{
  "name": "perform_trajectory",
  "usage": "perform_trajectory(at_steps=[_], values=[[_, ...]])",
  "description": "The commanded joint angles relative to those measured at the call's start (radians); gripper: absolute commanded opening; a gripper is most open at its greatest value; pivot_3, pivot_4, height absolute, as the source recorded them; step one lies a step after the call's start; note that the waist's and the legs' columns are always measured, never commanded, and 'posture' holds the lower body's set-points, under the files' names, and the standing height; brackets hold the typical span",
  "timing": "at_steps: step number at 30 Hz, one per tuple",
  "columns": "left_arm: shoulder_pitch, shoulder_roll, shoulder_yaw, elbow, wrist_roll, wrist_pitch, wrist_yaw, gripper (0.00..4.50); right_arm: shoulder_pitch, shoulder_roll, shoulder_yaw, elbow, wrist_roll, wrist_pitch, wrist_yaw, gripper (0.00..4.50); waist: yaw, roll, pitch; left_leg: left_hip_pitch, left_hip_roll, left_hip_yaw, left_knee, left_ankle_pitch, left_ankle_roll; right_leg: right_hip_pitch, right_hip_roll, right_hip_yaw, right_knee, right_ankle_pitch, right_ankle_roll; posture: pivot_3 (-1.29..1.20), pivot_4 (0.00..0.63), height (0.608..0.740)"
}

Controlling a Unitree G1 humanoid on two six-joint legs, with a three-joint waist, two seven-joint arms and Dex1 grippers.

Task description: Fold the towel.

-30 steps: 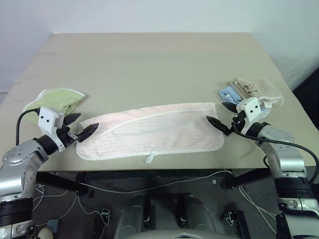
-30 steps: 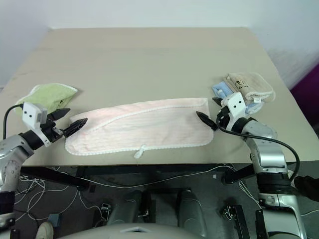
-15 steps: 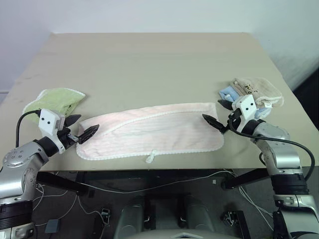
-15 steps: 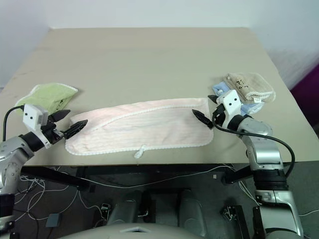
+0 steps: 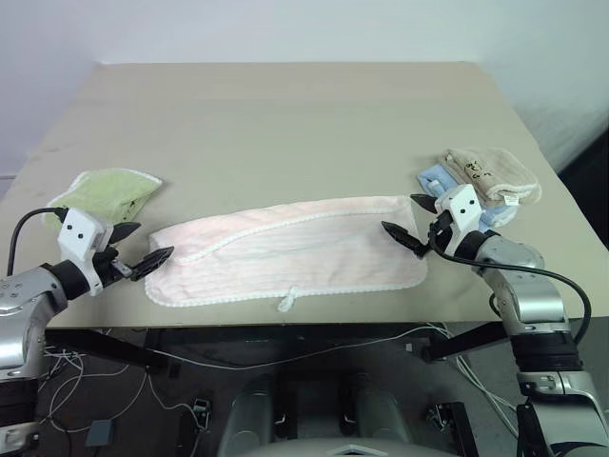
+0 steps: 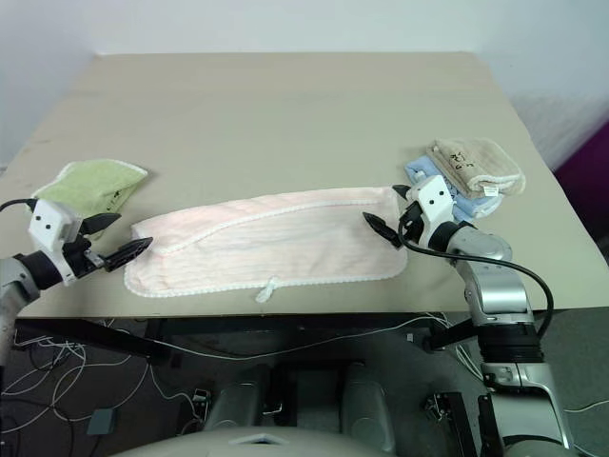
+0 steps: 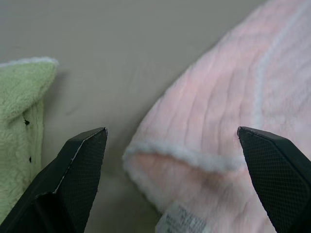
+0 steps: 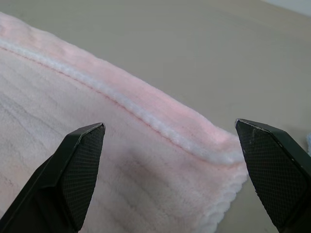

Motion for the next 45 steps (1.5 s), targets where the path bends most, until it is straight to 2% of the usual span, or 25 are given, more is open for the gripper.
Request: perform_trajectory(at_steps=[1,8,12,21,34,37,45], values=[[-0.030,0.052,-0.042,0.036,0.028,-0.103,-0.122,4.49,0.002,0.013,0.001,-0.012,-0.006,-0.027,-0.010,4.50,0.000,0.000,0.000,0.000,0.000,0.000,0.000,0.000,0.000,0.000,0.000,0.000,0.000,0.000,0.000,0.00,0.150,0.740],[-0.133,0.113,-0.153,0.179,0.120,-0.270,-0.264,4.49,0.014,0.047,0.010,-0.012,-0.014,-0.043,-0.035,4.50,-0.002,0.000,0.000,-0.001,0.000,0.000,-0.001,0.000,0.000,-0.002,-0.001,0.000,0.000,0.000,0.000,0.00,0.150,0.740],[-0.208,0.114,-0.204,0.257,0.166,-0.333,-0.294,4.49,0.030,0.061,0.003,-0.021,-0.015,-0.049,-0.051,4.50,0.000,0.000,0.000,-0.002,0.000,0.000,-0.001,0.000,0.000,-0.003,0.000,0.000,0.000,0.000,0.000,0.00,0.150,0.740],[-0.351,0.075,-0.295,0.443,0.271,-0.485,-0.263,4.49,0.060,0.062,-0.017,-0.051,-0.008,-0.049,-0.076,4.50,-0.001,0.000,0.000,-0.003,0.000,0.001,0.000,0.000,0.001,-0.003,0.001,0.000,0.001,0.000,0.000,0.00,0.150,0.740],[-0.455,0.068,-0.319,0.604,0.332,-0.680,-0.207,4.49,0.059,0.062,-0.023,-0.051,-0.007,-0.049,-0.077,4.50,-0.001,0.000,0.000,-0.003,0.000,0.001,0.000,0.000,0.001,-0.003,0.001,0.000,0.001,0.000,0.000,0.00,0.150,0.740],[-0.448,0.073,-0.314,0.604,0.322,-0.693,-0.221,3.58,0.052,0.063,-0.021,-0.042,-0.008,-0.052,-0.074,4.50,0.000,0.000,0.000,-0.003,0.000,0.001,0.000,0.000,0.001,-0.003,0.001,0.000,0.001,0.000,0.000,0.00,0.150,0.740],[-0.412,0.078,-0.293,0.561,0.263,-0.679,-0.285,0.75,0.034,0.070,-0.011,-0.029,-0.012,-0.056,-0.070,4.50,-0.001,0.000,0.000,-0.003,0.000,0.001,0.000,0.001,0.001,-0.003,0.001,0.000,0.001,0.000,0.000,0.00,0.150,0.740]])
